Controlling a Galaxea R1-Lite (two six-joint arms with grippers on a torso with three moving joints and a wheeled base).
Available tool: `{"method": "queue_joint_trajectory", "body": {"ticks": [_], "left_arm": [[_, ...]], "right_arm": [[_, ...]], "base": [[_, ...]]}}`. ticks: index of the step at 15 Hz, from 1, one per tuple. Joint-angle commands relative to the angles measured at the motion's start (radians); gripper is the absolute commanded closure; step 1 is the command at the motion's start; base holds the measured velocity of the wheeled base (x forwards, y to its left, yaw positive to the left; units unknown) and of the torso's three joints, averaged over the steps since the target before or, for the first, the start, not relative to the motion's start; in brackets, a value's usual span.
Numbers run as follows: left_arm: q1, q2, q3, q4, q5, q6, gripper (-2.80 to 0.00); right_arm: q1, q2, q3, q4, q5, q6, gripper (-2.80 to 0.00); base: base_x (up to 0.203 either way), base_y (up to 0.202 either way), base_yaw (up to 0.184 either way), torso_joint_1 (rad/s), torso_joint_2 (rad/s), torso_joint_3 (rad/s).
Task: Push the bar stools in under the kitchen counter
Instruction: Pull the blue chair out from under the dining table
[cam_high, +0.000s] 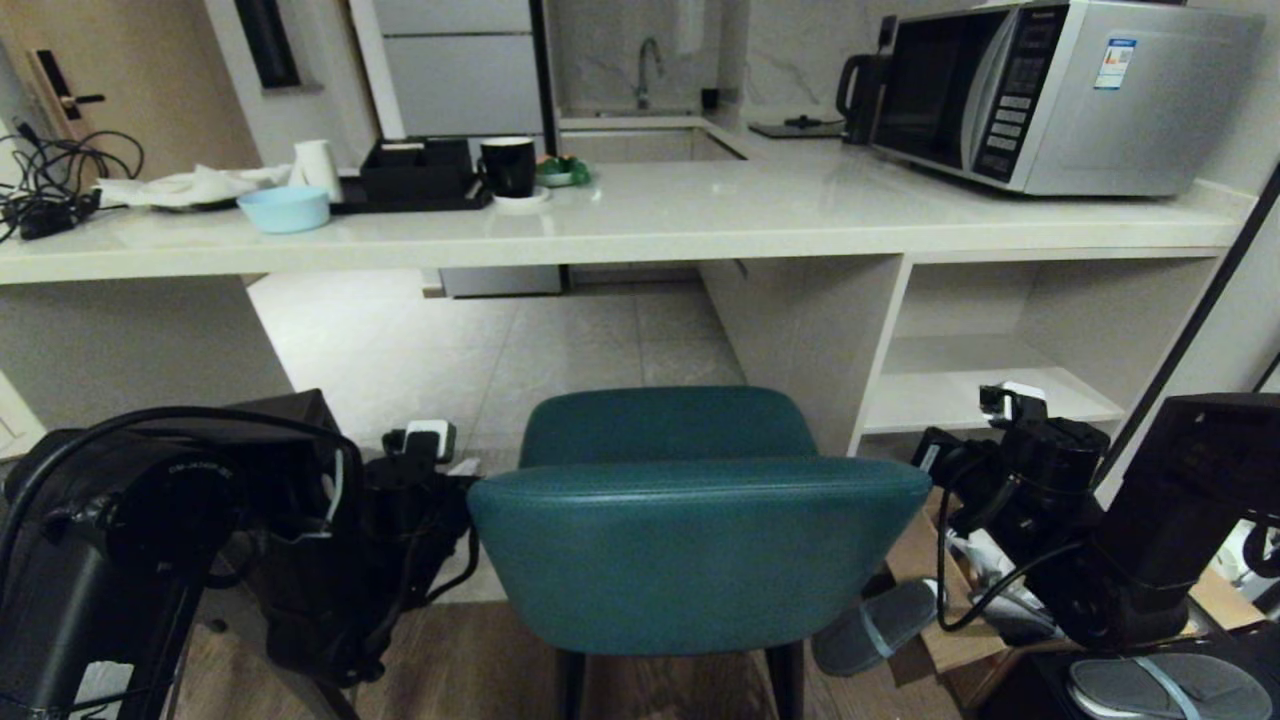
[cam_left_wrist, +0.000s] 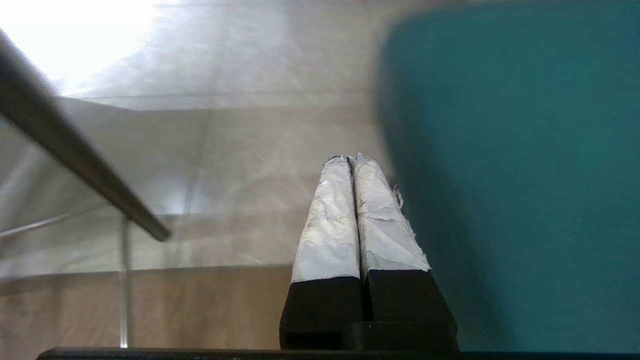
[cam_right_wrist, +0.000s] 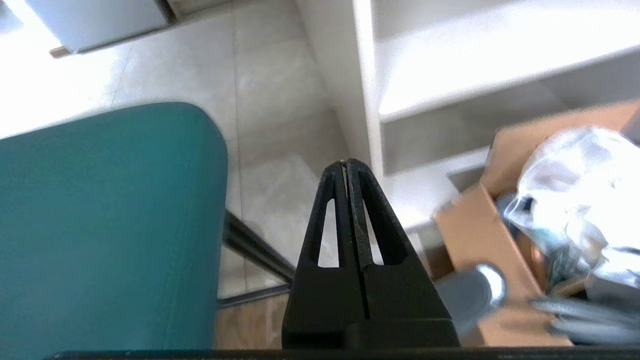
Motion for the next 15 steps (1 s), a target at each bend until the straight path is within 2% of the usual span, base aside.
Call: {"method": "queue_joint_trajectory", "body": {"ticks": [1,4,8,11,15], "left_arm": [[0.013,-0.054,0.019,-0.016,0.003,-0.005,0.0],[0.006,-0.132,0.098,-0.016,-0.036,-0.004,0.0],[-0.006,-0.156,0.096,-0.016,-0.052,0.001,0.0],[-0.037,-0.163,0.101,-0.016,-0.051,0.001,0.0],[-0.119,-0.156,0.12,-0.016,-0.045,0.001,0.0]], "right_arm": [[0.001,-0.019,0.081,-0.035,0.012,0.0,0.0],[0.016,-0.084,0.255,-0.052,0.057,-0.003,0.0],[0.108,-0.245,0.445,-0.054,0.086,-0.003,0.0],[0.209,-0.356,0.502,-0.054,0.081,-0.001,0.0],[0.307,-0.371,0.526,-0.054,0.076,-0.001,0.0]], "base": [[0.0,0.0,0.0,0.0,0.0,0.0],[0.0,0.0,0.0,0.0,0.0,0.0],[0.0,0.0,0.0,0.0,0.0,0.0],[0.0,0.0,0.0,0.0,0.0,0.0],[0.0,0.0,0.0,0.0,0.0,0.0]]}}
